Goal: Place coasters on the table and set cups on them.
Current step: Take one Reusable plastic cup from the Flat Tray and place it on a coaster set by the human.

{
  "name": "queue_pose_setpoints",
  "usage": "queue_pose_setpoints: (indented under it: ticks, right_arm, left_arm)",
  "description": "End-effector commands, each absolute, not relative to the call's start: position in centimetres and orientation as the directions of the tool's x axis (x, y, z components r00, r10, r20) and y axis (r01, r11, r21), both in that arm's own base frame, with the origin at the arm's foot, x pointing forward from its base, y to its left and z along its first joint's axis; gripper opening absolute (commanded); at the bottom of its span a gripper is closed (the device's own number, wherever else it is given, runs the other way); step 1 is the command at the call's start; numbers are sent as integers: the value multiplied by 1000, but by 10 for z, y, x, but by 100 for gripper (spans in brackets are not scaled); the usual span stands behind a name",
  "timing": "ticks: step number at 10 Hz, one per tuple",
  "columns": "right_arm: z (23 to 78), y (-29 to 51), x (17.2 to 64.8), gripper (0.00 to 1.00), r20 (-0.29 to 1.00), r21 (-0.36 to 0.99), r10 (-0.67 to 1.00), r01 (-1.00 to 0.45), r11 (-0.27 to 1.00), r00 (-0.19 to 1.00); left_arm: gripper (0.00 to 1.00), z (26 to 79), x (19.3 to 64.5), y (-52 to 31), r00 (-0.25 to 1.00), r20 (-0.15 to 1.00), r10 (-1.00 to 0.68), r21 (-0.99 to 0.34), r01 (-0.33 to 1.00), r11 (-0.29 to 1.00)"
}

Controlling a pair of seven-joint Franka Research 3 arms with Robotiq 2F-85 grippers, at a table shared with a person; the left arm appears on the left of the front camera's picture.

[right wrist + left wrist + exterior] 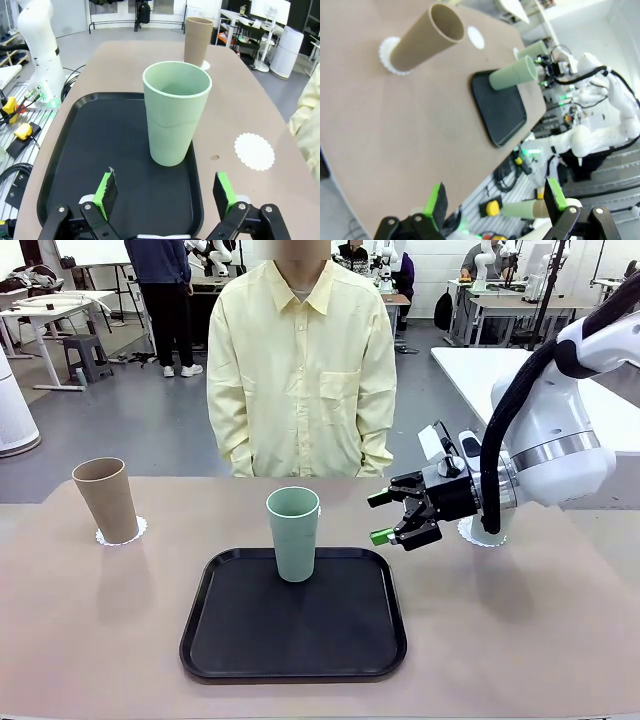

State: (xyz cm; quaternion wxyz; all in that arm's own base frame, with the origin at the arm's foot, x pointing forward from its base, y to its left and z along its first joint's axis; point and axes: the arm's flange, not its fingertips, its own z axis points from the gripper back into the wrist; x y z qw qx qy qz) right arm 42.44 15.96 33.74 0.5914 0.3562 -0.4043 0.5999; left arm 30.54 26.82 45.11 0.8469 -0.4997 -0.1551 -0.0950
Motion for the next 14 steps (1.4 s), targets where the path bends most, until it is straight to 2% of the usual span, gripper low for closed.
queue_pose_setpoints:
  ticks: [1, 2, 3, 6, 14]
  right_arm:
    - [336, 159, 424, 100, 909, -79, 412, -997, 12, -67]
    - [337, 160, 424, 100, 906, -64, 422, -998, 26, -47]
    - [328, 171, 440, 100, 957, -49, 289, -999, 19, -41]
    - [298, 213, 455, 100, 970, -68, 234, -997, -19, -71]
    - [273, 248, 470, 100, 956, -33, 287, -997, -67, -51]
  left_arm:
    - [100, 454, 305, 268, 934, 356, 14, -826, 308, 472]
    - [100, 454, 305, 268, 934, 356, 14, -826, 308, 472]
    - [100, 454, 305, 268, 934, 356, 14, -826, 308, 472]
    - [100, 454, 305, 268, 934, 356, 14, -826, 308, 472]
    - [100, 454, 305, 268, 934, 356, 14, -826, 308, 472]
